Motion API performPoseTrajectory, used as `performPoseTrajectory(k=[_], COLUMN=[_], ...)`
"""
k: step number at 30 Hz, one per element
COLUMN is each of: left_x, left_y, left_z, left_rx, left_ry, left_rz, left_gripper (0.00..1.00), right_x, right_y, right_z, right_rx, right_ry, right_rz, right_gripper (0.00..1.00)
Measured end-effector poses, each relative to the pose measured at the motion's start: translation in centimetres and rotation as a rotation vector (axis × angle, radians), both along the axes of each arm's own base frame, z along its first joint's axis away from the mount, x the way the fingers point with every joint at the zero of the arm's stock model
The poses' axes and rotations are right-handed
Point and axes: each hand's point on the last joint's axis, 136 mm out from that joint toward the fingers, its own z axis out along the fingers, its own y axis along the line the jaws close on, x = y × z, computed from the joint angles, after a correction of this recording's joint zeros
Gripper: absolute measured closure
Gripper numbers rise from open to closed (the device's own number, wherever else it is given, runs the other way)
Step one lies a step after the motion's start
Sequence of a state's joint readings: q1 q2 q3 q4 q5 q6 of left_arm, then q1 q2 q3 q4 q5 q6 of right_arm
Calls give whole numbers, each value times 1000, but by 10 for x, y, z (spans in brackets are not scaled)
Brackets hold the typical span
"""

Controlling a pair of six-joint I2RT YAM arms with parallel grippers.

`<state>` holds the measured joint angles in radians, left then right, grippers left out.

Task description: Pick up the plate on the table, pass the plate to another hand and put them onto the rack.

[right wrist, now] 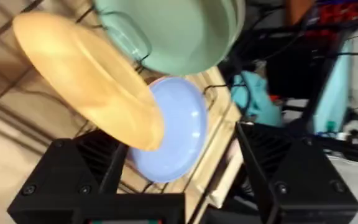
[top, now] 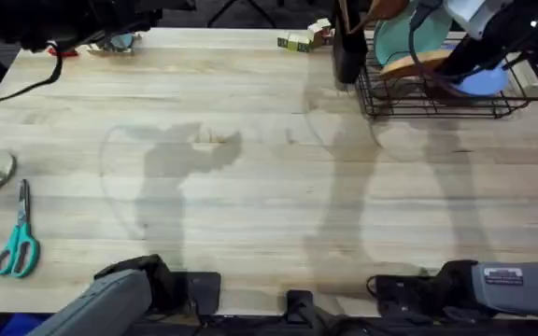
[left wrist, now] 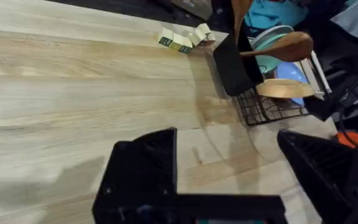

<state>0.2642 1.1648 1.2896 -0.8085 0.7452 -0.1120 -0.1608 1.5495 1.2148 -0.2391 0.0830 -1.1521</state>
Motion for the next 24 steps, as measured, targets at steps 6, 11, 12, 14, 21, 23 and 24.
performPoseTrajectory(k=[6, 11, 12, 14, 21, 23, 24], left_x=[0, -1, -1, -1, -1, -1, -1], left_y=[0, -2, -2, -3, -3, -4, -4], left_z=[0, 1, 1, 2, 2, 3, 3], left_rx=[-1, -6, -10, -13, -14, -14, -14], left_ry=[0, -2, -3, -4, -7, -9, -9], left_rz=[-2, -9, -13, -16, -19, -20, -20], left_gripper=[6, 7, 7, 7, 7, 7, 6], right_x=[-3, 1, 0, -3, -23, -27, -29], right_y=[0, -1, -1, -1, 2, 3, 3], right_z=[-26, -41, -42, -44, -54, -55, -56], right_rx=[16, 20, 21, 22, 7, 0, -3], right_ry=[77, 107, 111, 127, 237, 257, 263], right_rz=[-5, -6, -6, -8, 24, 34, 38], right_gripper=[6, 6, 6, 6, 6, 6, 6])
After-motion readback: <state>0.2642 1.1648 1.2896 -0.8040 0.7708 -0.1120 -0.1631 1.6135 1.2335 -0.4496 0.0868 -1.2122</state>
